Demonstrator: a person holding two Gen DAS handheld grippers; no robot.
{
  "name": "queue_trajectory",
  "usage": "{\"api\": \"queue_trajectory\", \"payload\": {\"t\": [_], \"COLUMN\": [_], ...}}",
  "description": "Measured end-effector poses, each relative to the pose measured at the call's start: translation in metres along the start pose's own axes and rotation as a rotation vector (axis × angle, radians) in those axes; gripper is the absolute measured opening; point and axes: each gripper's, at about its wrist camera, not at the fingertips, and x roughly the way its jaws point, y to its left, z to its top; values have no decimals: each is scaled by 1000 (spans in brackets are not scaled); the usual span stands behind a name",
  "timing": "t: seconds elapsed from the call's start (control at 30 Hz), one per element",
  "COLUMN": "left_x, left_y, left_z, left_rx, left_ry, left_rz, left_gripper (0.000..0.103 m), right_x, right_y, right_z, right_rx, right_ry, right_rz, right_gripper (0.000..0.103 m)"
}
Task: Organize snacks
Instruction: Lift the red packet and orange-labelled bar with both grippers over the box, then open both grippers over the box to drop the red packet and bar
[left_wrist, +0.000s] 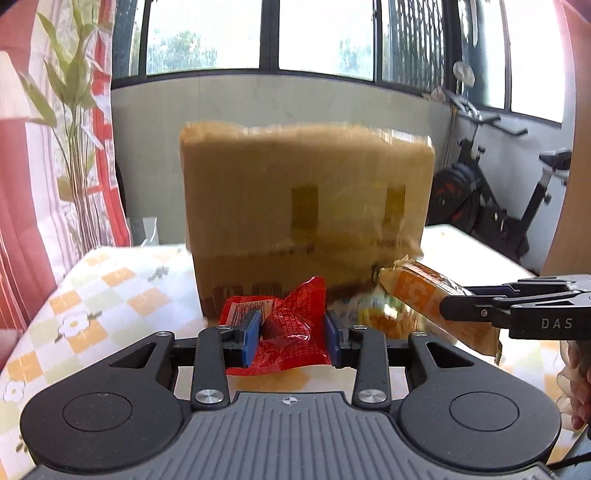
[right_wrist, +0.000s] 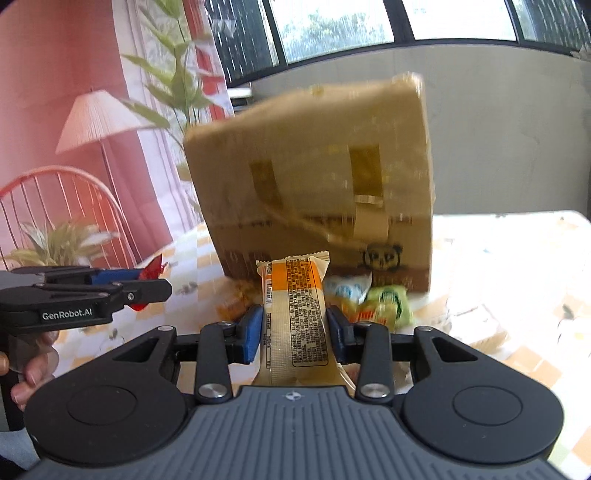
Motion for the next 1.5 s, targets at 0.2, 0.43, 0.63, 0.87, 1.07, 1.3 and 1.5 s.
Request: {"api": "queue_trajectory", "payload": {"t": [0.2,0.43,0.63,0.87,1.07,1.3,1.5], "left_x": [-5,18,67,120,137,132,101], "left_y": [6,10,6,8,4,13,24], "left_z": [58,140,184,208,200,189,182], "left_rx": [32,47,61,43,36,-8,-31], "left_ry": [-124,-208,-176,-118,-55,-25,-62], "left_rz": [7,-5,7,49,42,68,89], "left_gripper": [38,39,39,39,46,68,75], "right_x": [-17,-9,46,103,125,100,73], "right_y": [-2,-9,-19,-37,-50,-51,-40], "right_z": [54,141,194,201,190,191,185], "right_rx": [8,30,-22,-13,7,-10,-104], "right_ry": [-109,-191,-192,-138,-58,-93,-115], "right_rz": [3,-58,-149,-211,-208,-197,-177], "right_gripper": [39,39,39,39,41,54,54]}}
